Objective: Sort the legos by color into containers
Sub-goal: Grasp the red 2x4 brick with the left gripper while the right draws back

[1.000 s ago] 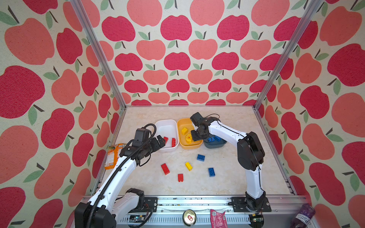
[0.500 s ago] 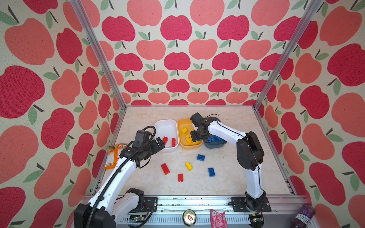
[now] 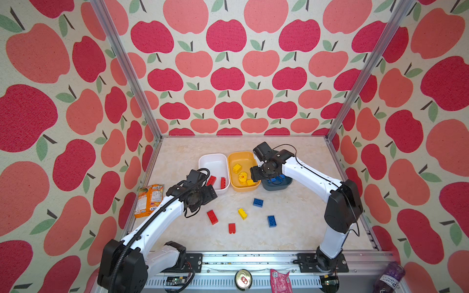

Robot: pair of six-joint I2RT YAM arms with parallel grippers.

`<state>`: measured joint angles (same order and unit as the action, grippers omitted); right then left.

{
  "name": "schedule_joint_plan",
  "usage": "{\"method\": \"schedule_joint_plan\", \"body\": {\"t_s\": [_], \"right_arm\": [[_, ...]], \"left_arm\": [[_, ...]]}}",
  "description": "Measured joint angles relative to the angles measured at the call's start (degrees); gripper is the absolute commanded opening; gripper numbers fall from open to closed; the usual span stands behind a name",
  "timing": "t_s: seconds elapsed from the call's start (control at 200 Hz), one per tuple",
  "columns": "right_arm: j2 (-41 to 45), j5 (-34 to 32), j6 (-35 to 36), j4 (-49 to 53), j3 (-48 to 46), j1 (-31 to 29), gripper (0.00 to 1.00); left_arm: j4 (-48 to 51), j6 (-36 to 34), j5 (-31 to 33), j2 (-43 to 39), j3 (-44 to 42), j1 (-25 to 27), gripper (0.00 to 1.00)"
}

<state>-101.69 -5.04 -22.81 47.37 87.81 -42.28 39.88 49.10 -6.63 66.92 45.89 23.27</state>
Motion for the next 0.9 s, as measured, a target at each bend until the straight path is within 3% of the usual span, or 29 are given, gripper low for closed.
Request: {"method": "schedule_joint_plan", "body": {"t_s": [0.495,0.9], "right_arm": [[13.2,1.81,-1.16,2.05,-11.43,6.43,0.81],[15.34,3.69,-2.1,1.95,-16.17,7.82,0.8]], "left_arm": [[0.66,6.75,0.17,10.25,0.0,5.9,0.74],[0.33,8.5,-0.26,13.9,-0.98,6.49,0.64]]}}
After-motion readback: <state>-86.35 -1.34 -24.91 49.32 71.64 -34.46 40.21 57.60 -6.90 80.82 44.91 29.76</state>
